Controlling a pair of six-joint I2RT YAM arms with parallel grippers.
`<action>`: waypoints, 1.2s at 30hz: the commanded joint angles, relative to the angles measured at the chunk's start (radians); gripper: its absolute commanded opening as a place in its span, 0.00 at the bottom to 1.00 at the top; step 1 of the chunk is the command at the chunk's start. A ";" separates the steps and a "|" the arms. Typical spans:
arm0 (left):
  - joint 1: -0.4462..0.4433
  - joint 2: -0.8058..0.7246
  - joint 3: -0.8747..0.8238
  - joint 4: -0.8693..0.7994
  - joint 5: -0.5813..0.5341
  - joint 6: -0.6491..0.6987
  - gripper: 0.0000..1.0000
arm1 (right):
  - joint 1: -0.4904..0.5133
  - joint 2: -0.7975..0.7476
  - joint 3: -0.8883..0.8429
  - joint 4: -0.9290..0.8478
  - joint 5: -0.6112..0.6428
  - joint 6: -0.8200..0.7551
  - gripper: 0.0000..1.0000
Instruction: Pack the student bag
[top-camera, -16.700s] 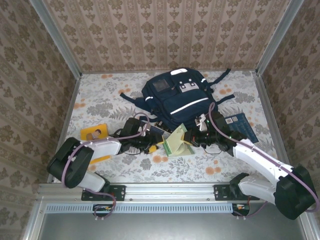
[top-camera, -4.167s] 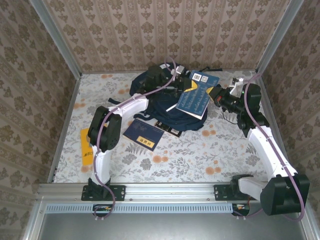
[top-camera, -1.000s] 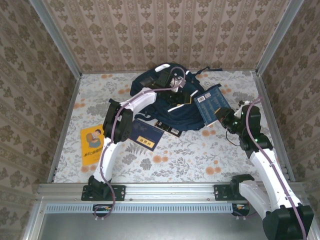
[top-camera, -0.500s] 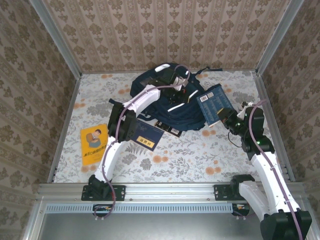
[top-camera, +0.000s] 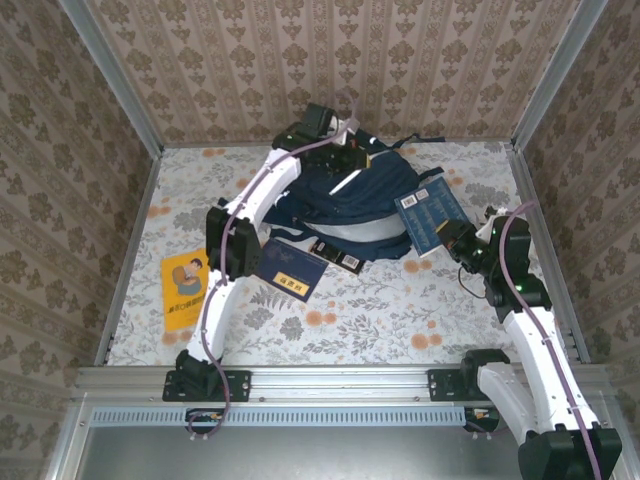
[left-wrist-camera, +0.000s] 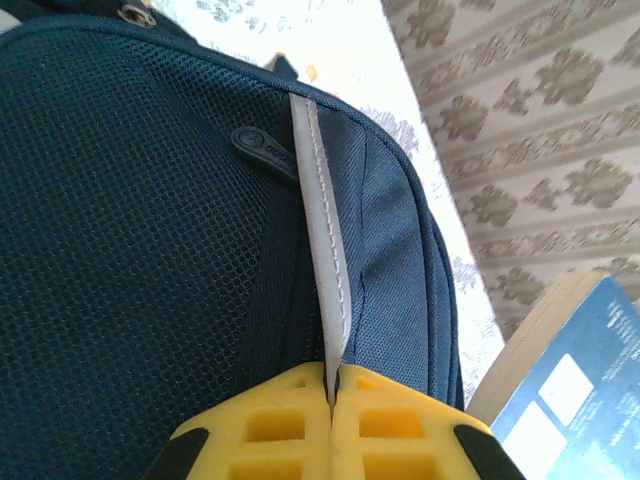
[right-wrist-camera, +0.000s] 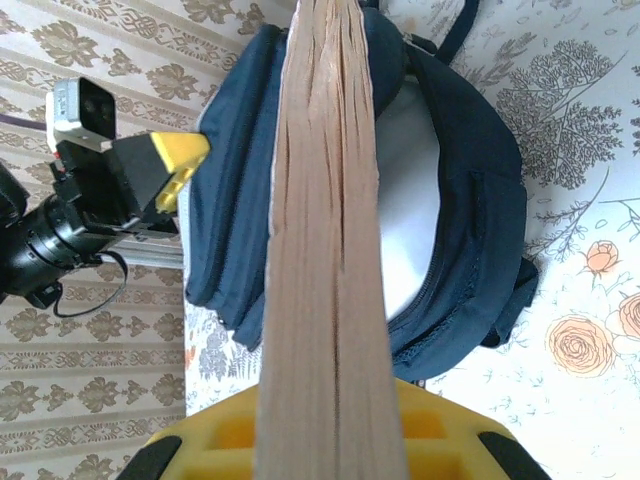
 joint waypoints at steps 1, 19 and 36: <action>0.029 -0.101 0.039 0.084 0.062 -0.077 0.00 | -0.007 -0.061 0.020 0.001 0.063 -0.013 0.00; 0.084 -0.144 0.028 0.358 0.179 -0.328 0.00 | 0.024 0.260 -0.008 0.428 -0.151 0.211 0.00; 0.084 -0.153 -0.011 0.413 0.215 -0.371 0.00 | 0.268 1.026 0.509 0.743 -0.230 0.330 0.00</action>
